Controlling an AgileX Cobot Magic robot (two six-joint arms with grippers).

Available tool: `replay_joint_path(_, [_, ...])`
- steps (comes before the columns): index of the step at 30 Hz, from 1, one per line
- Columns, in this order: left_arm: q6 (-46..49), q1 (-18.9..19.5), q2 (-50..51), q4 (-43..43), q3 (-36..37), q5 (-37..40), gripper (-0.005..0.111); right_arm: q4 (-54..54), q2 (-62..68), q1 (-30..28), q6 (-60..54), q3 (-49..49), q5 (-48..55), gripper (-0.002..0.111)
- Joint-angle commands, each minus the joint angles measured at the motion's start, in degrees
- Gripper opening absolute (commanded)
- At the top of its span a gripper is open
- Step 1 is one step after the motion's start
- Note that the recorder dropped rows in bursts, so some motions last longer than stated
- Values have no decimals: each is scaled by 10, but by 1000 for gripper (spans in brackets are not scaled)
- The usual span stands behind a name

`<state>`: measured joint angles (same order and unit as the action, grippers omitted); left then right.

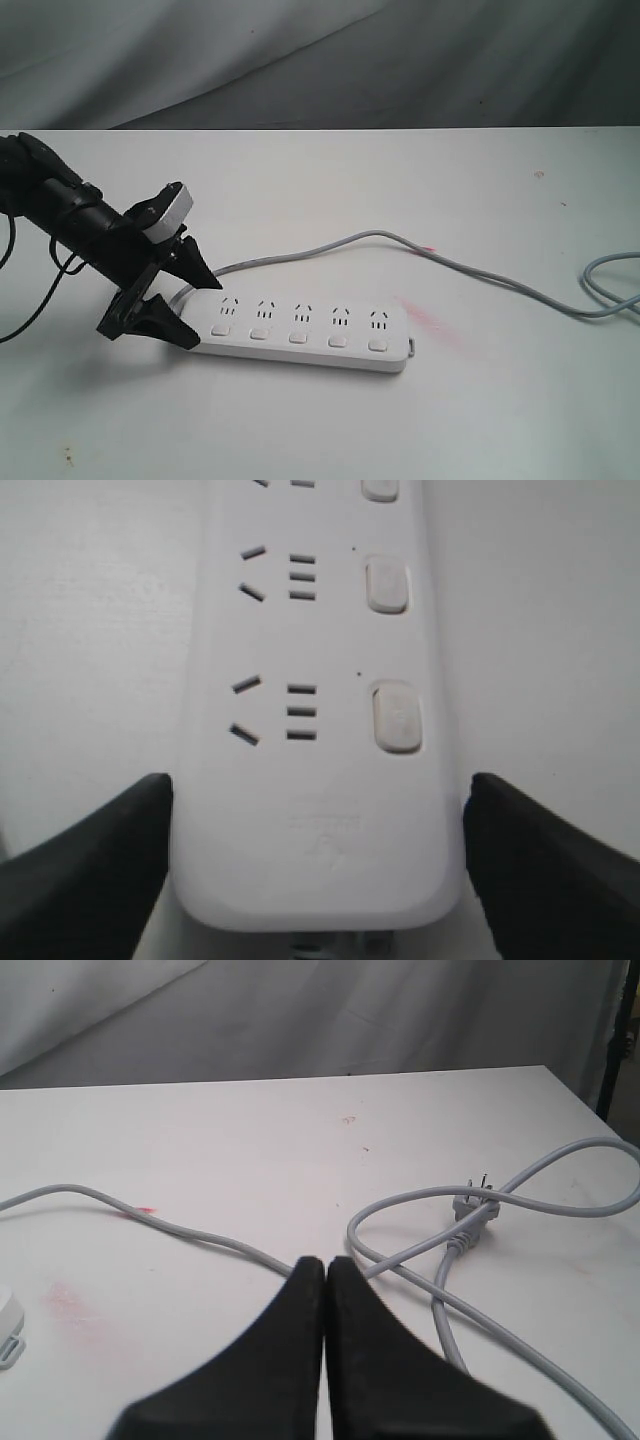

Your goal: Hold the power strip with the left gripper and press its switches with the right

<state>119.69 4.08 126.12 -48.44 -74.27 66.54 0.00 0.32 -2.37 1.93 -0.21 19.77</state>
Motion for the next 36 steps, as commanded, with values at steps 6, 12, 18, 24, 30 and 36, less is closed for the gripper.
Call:
replay_joint_path(6, [3, 0, -1, -7, -4, 6, 23, 0, -3, -5, 2, 2, -5, 0])
replay_joint_path(12, [3, 0, -1, -7, -4, 6, 23, 0, -3, -5, 2, 2, -7, 0])
replay_joint_path(18, [3, 0, -1, -7, -4, 6, 23, -4, -3, -5, 2, 2, -14, 0])
replay_joint_path(24, [3, 0, -1, -7, -4, 6, 23, -4, -3, -5, 2, 2, -248, 0])
replay_joint_path(30, [3, 0, -1, -7, -4, 6, 23, -4, -3, -5, 2, 2, -449, 0])
replay_joint_path(36, [3, 0, -1, -7, -4, 6, 23, -4, -3, -5, 3, 2, -564, 0])
